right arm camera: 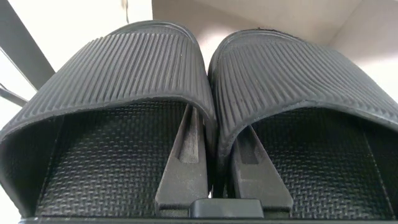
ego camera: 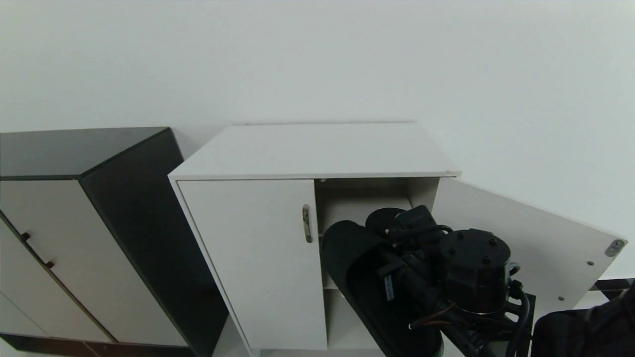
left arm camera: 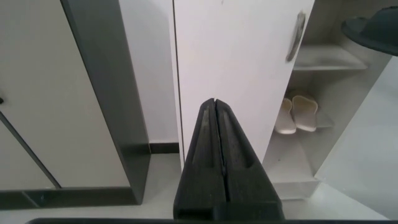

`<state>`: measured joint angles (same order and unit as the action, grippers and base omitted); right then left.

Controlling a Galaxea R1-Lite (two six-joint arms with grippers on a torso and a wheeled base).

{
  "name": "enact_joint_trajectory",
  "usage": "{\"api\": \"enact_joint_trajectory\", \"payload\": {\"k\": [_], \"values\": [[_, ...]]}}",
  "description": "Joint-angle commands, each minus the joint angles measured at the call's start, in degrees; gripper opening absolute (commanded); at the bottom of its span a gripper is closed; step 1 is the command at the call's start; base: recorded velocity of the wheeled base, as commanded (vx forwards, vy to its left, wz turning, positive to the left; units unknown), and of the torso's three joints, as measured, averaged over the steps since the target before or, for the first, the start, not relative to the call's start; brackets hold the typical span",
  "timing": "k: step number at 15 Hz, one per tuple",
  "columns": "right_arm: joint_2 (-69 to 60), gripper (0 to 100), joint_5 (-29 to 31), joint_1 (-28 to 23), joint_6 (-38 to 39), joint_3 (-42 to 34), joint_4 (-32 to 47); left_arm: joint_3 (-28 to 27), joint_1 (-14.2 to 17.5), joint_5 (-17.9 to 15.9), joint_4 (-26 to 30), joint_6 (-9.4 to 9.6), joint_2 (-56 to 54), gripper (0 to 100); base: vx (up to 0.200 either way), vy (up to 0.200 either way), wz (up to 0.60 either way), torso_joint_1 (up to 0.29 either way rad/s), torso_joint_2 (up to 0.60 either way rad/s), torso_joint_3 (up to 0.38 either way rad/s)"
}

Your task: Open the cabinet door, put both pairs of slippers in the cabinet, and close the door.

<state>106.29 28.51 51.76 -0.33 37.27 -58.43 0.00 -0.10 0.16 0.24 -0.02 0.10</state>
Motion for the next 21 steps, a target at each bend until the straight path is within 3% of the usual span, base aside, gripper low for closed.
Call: {"api": "enact_joint_trajectory", "payload": {"k": [1,17,21], "values": [[0.32,0,-0.13,-0.26,-0.02,0.00,-0.02,0.00,0.01,0.02,0.02,-0.06,-0.01,0,0.000,0.000,0.00,-0.183,0.51,0.325],[1.55,0,-0.21,-1.49,0.15,0.17,-0.11,0.00,0.01,0.02,-0.07,-0.06,-0.01,0,0.000,0.000,0.00,-0.112,0.46,0.350],[2.34,0,-0.21,-1.58,0.15,0.26,-0.11,0.00,0.01,0.02,-0.07,-0.15,-0.01,0,0.000,0.000,0.00,0.001,0.14,0.122]]}}
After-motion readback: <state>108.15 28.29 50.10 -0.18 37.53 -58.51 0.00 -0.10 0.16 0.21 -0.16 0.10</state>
